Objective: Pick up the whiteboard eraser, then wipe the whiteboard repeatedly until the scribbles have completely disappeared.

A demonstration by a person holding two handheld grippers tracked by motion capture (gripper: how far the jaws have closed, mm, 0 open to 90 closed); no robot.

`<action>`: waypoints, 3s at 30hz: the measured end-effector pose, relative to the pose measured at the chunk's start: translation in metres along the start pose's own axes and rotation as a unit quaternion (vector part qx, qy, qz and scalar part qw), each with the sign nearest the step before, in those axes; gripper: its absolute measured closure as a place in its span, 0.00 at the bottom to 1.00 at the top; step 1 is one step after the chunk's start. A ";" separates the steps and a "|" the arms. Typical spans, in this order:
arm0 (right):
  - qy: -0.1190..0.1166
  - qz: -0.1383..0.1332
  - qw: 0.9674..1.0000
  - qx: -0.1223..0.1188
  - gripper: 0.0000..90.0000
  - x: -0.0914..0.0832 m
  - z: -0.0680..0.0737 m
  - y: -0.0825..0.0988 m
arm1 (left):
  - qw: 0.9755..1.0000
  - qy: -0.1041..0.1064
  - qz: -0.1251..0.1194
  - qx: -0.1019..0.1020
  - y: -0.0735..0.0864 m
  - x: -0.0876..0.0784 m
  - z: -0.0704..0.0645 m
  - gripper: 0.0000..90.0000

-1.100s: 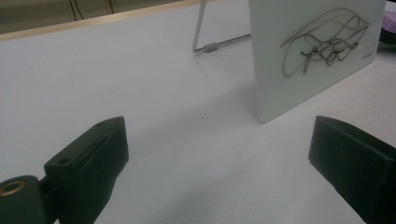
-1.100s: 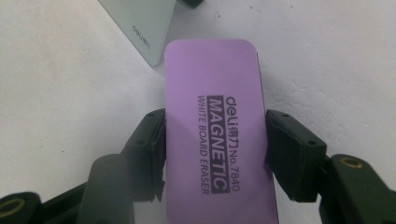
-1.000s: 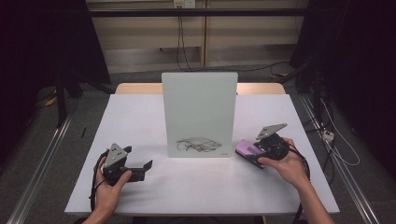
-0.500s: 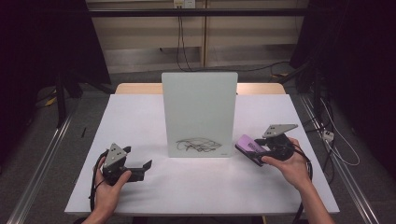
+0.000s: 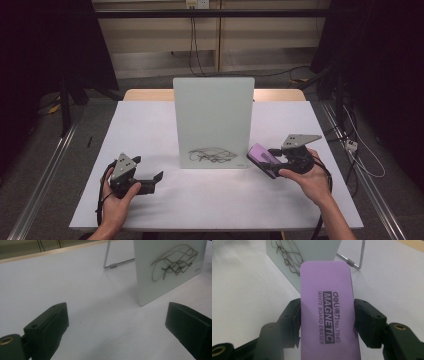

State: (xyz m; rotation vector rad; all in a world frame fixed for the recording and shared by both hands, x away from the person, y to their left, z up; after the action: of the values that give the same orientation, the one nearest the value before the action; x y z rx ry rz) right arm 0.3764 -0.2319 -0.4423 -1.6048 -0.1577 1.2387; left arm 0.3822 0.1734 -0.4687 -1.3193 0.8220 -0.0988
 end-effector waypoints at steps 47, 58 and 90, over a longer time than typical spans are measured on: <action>0.026 -0.083 0.991 -0.097 0.46 0.033 0.039 -0.052 | 1.000 0.011 0.007 -0.002 0.001 0.005 -0.002 0.06; 0.034 -0.066 0.991 -0.115 0.46 0.051 0.040 -0.058 | 1.000 0.011 0.006 0.002 -0.001 0.006 -0.003 0.06; 0.039 -0.043 0.990 -0.127 0.46 0.069 0.047 -0.046 | 1.000 0.013 0.009 0.002 0.000 0.007 -0.004 0.06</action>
State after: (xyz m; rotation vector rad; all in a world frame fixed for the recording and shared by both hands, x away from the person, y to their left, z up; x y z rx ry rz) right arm 0.3932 -0.1382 -0.4452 -1.8430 -0.3432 1.1206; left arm 0.3851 0.1670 -0.4722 -1.3081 0.8546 -0.1031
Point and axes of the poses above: each handheld gripper's, and its own axes: x roughly forward along the jaws, y roughly out of its underside, z roughly to its left, the point moved 7 cm from there along x, roughly forward along the jaws, and after that the axes turned 4 degrees about -y, right-handed, at the moved point
